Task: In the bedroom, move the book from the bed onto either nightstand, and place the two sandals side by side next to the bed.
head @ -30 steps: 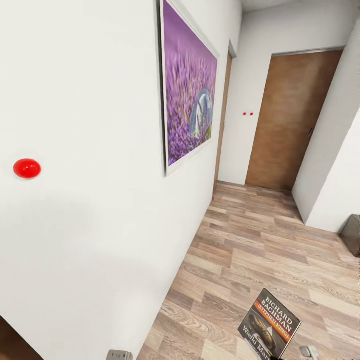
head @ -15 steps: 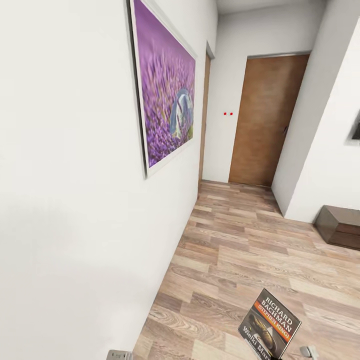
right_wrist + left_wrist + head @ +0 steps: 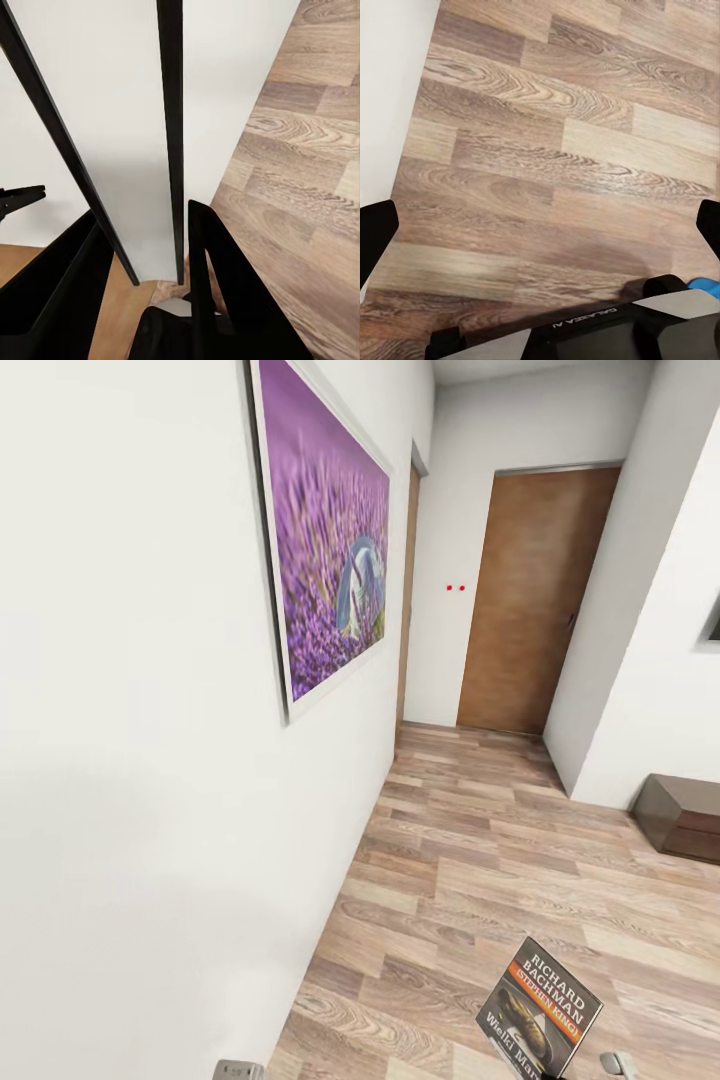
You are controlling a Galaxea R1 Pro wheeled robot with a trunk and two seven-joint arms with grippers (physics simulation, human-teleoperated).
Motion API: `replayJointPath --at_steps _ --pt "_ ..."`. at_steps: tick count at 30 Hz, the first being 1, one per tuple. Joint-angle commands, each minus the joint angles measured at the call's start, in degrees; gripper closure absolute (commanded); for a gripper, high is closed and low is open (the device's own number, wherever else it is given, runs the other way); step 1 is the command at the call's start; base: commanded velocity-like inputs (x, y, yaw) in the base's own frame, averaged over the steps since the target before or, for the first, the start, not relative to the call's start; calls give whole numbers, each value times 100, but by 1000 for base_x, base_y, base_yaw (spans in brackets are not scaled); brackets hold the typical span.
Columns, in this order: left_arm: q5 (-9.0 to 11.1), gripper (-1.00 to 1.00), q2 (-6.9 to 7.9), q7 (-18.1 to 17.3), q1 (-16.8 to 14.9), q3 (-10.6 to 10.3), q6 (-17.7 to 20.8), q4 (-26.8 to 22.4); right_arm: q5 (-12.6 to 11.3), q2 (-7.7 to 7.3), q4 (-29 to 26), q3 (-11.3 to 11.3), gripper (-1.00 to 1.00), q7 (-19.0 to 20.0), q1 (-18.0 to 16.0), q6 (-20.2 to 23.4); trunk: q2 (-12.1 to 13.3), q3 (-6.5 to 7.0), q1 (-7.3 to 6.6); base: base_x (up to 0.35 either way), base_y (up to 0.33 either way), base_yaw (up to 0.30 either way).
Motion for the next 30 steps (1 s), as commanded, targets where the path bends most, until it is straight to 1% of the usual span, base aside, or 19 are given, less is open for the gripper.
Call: replayJointPath --at_steps 1,6,16,21,25,30 --pt "-59 -100 1 -14 -5 49 -24 5 9 1 2 -28 100 22 -4 23 -10 -11 3 11 0 -1" --pt "-59 -100 1 -14 -5 53 -24 5 9 1 2 -28 100 22 -4 23 -10 -11 3 62 47 0" --pt "-59 -100 1 -14 -5 49 -24 5 9 1 2 -28 100 22 -3 23 -10 -11 3 236 102 0" --pt "-59 -100 1 -14 -5 49 -24 5 9 1 2 -28 100 22 -3 23 -10 -11 3 77 14 -14" --pt "-59 -100 1 -14 -5 49 -24 5 9 1 2 -28 100 22 -3 23 -10 -11 3 9 2 -185" --pt "-59 -100 1 -14 -5 49 -24 5 9 1 2 -28 100 23 -4 23 -10 -11 3 2 0 -278"
